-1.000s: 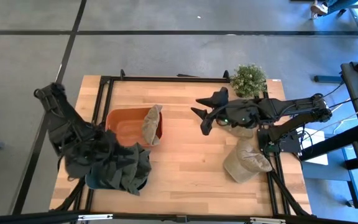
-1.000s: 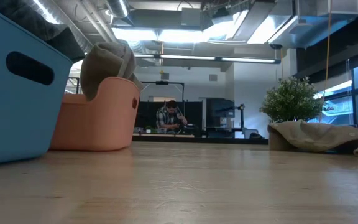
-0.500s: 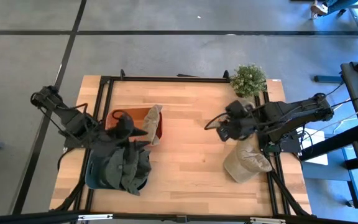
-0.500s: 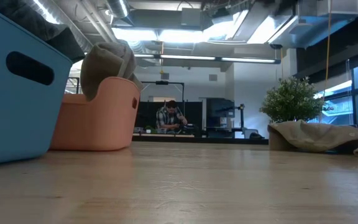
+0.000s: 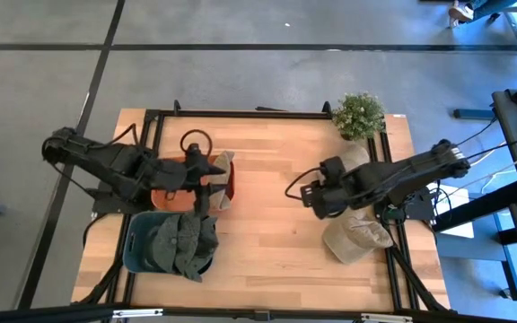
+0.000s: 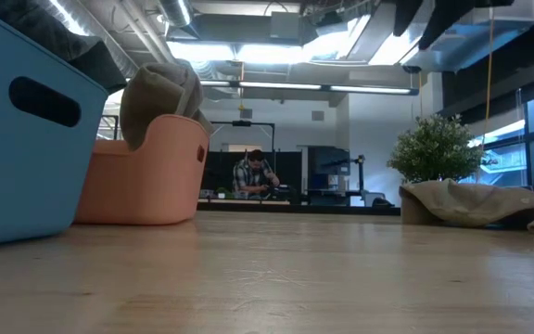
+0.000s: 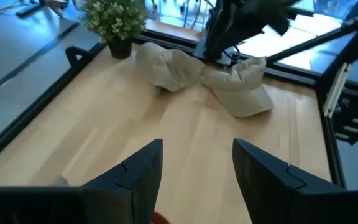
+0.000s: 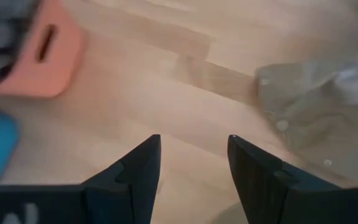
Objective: Pick & Place hat
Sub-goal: Put the top brown cap into the orange bin
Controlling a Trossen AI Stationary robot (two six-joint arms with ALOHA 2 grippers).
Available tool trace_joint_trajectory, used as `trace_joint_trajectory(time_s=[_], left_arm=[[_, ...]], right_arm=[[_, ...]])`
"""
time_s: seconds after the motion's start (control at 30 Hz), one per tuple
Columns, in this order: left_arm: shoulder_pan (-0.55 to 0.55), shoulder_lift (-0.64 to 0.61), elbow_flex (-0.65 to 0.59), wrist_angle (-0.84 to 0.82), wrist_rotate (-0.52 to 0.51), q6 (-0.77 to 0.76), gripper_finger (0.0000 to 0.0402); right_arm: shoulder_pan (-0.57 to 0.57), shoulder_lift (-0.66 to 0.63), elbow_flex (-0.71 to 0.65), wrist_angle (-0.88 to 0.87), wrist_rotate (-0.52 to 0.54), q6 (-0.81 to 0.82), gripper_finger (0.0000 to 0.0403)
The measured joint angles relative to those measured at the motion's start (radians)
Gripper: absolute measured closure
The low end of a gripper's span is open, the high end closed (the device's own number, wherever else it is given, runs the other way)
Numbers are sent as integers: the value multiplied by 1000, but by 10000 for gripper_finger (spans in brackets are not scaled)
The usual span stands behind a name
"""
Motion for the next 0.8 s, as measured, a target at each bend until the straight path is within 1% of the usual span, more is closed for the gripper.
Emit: trace_joint_trajectory(time_s=[0.07,0.13,0.23,0.3,0.4,0.5,0.7,0.8], left_arm=[[31,0,0,0,56,32,214],[58,0,0,0,120,62,216],[93,0,0,0,207,107,216],[112,0,0,0,243,128,214],[127,0,0,0,265,147,212],[132,0,0,-4,273,165,213],[131,0,-1,-13,297,173,213],[132,0,-1,-13,297,177,212]], right_arm=[[-11,35,0,-29,0,40,216],[-28,64,0,-58,-9,47,216],[-58,95,0,-131,-62,43,216],[-70,99,0,-167,-75,40,216],[-79,94,0,-167,-77,25,216],[-82,91,0,-100,-55,-35,216],[-115,125,0,183,-41,-193,216],[-121,151,0,241,-41,-241,216]])
